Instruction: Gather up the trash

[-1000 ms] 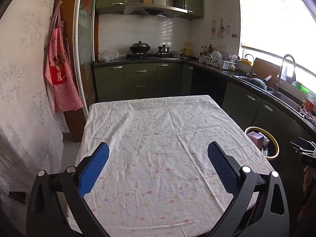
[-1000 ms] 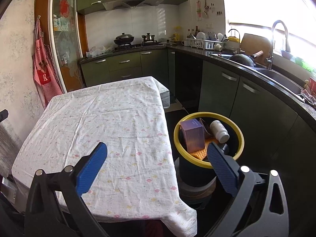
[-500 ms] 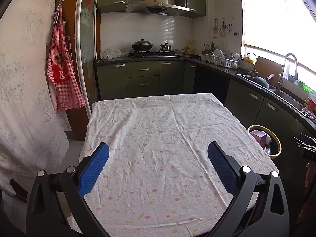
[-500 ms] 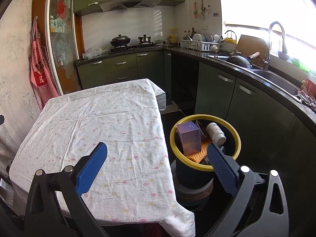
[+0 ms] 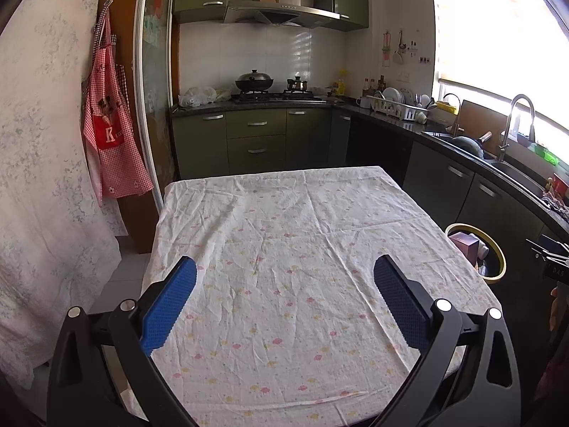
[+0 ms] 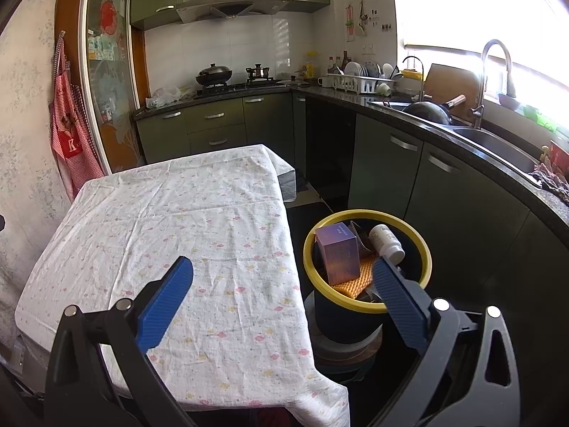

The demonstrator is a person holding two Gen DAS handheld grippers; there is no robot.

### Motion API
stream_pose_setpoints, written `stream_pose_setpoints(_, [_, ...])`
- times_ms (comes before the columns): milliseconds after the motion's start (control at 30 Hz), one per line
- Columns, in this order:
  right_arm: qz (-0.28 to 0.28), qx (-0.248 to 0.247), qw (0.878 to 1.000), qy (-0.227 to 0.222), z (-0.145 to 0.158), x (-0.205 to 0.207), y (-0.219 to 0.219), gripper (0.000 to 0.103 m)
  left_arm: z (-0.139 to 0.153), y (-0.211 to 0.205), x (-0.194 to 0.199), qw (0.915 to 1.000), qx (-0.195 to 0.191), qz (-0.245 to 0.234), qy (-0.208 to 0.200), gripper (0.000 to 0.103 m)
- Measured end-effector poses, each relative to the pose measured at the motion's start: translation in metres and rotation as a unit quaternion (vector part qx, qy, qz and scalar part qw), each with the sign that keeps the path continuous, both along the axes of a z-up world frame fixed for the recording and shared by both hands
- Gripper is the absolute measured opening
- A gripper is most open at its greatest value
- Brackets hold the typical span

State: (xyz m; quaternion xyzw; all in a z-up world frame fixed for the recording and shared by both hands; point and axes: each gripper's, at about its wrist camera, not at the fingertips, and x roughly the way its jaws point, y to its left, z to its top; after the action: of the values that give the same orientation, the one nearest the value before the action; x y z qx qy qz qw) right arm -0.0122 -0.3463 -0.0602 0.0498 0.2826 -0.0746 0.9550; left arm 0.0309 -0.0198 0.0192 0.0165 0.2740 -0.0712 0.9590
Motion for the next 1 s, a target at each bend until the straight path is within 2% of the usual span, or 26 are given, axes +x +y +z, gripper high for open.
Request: stream_pose_setpoints(1000, [0.004,-0.002,1.000,-0.001,0.0020,-0.0011,0.0012,0.096,-0.0037,-0.0016,0.0034,0.9999,0.005,-0.011,0.002,0.098])
